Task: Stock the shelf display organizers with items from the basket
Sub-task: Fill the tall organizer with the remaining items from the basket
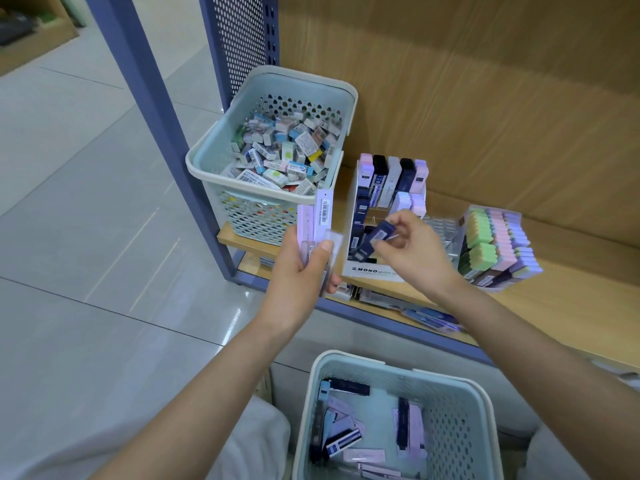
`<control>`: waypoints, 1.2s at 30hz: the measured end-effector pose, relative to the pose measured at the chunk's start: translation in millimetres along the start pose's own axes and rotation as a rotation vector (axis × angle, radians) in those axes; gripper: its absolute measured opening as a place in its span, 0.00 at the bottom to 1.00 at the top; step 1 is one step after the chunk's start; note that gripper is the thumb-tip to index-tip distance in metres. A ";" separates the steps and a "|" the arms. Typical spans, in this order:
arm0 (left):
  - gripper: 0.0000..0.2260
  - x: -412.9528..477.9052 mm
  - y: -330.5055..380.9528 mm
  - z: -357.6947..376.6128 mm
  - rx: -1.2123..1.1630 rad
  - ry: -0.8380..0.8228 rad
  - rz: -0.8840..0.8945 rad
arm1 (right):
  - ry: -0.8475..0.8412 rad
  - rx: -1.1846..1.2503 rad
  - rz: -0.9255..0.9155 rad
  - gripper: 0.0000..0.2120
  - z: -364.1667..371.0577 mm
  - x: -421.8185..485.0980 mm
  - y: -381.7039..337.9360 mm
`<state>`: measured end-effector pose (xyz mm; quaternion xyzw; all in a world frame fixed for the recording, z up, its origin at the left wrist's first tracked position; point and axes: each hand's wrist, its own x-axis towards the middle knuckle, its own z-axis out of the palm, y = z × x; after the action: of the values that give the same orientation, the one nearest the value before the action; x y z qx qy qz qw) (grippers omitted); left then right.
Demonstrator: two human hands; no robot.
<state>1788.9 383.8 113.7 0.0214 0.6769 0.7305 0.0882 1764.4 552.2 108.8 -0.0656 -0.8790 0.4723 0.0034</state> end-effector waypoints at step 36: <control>0.08 -3.8 -19.4 3.2 0.130 -0.234 -0.203 | -0.107 0.008 -0.106 0.14 6.9 -15.7 -5.0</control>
<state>1795.0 387.7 95.0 0.0434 0.7067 0.6649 0.2379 1778.9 541.9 110.0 0.0065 -0.8783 0.4777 -0.0184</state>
